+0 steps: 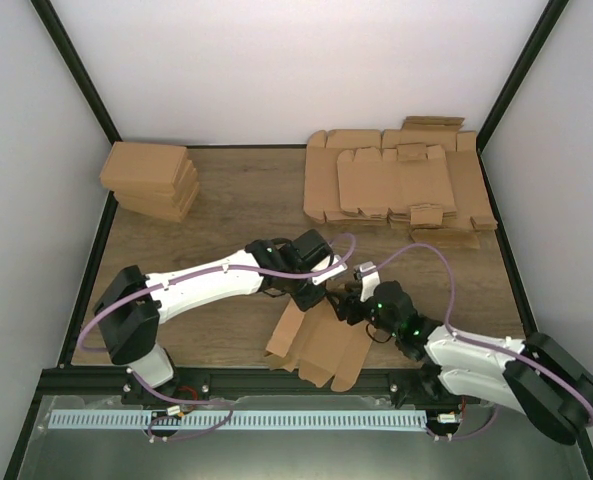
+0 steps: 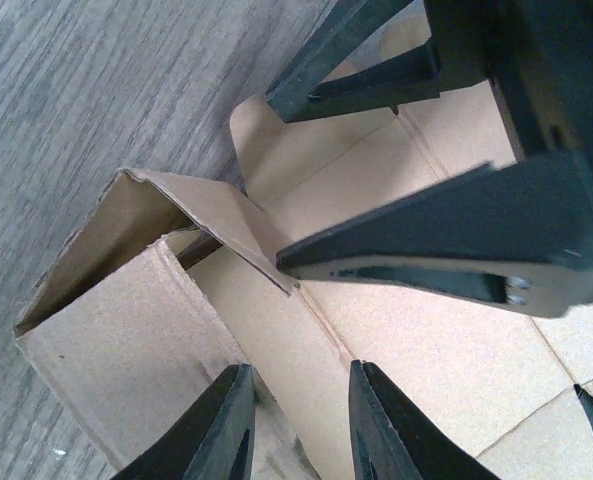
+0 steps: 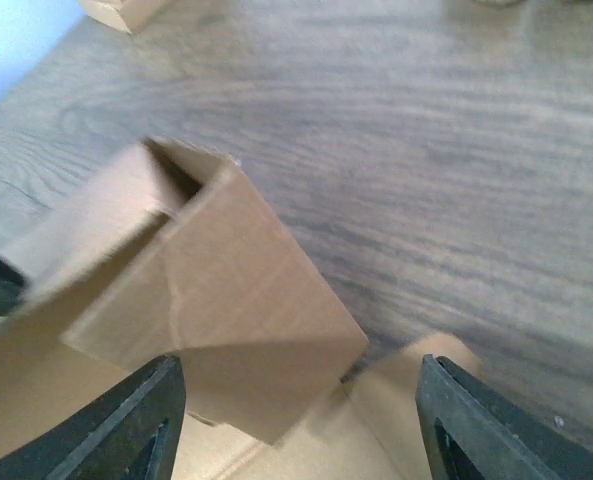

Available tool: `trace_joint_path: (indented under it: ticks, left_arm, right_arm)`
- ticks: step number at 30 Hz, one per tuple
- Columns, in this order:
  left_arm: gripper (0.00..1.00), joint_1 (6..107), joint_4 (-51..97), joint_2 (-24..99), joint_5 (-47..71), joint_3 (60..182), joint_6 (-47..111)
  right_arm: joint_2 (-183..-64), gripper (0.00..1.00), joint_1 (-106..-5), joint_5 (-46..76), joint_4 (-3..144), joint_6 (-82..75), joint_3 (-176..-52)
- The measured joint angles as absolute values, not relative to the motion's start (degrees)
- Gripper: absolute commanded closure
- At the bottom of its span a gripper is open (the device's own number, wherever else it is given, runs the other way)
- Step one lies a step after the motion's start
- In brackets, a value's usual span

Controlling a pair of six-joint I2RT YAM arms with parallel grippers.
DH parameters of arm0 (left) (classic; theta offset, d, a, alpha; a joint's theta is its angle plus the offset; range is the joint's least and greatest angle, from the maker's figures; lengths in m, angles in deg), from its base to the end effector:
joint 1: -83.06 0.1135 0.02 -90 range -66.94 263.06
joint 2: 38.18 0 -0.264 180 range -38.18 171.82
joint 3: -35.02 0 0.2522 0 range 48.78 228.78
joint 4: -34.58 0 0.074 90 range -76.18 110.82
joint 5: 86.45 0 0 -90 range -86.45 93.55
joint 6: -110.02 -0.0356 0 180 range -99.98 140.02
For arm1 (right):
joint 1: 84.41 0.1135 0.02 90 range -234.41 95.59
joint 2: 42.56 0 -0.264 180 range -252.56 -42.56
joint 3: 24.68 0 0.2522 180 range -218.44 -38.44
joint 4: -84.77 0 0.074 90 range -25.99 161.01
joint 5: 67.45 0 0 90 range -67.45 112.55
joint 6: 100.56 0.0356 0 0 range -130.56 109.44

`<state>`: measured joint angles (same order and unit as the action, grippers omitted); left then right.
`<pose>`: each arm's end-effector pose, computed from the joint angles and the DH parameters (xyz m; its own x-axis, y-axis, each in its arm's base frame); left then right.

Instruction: Fold the paper box

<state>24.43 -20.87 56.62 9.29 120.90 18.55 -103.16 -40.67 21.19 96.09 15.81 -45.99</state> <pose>0.1732 -0.2909 0.2388 -0.4468 0.7819 -0.4347 0.8838 0.4611 -0.0790 0.1312 0.1267 0.1324 -0.6173 0.0239 -0.7863 -0.4823 0.7782 0.4023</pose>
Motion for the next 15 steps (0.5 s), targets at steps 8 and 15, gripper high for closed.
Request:
trace_joint_path:
  ticks: [8, 15]
  left_arm:
    - [0.71, 24.14, -20.76, 57.95, 10.12, 121.44, 18.50]
    - [0.71, 23.57, -20.59, 58.50, 10.27, 121.77, 18.52]
  right_arm:
    - [-96.41, 0.42, -40.64, 20.31, 99.89, 7.81, -44.68]
    - [-98.42, 0.41, -40.67, 20.38, 98.63, 9.88, -45.38]
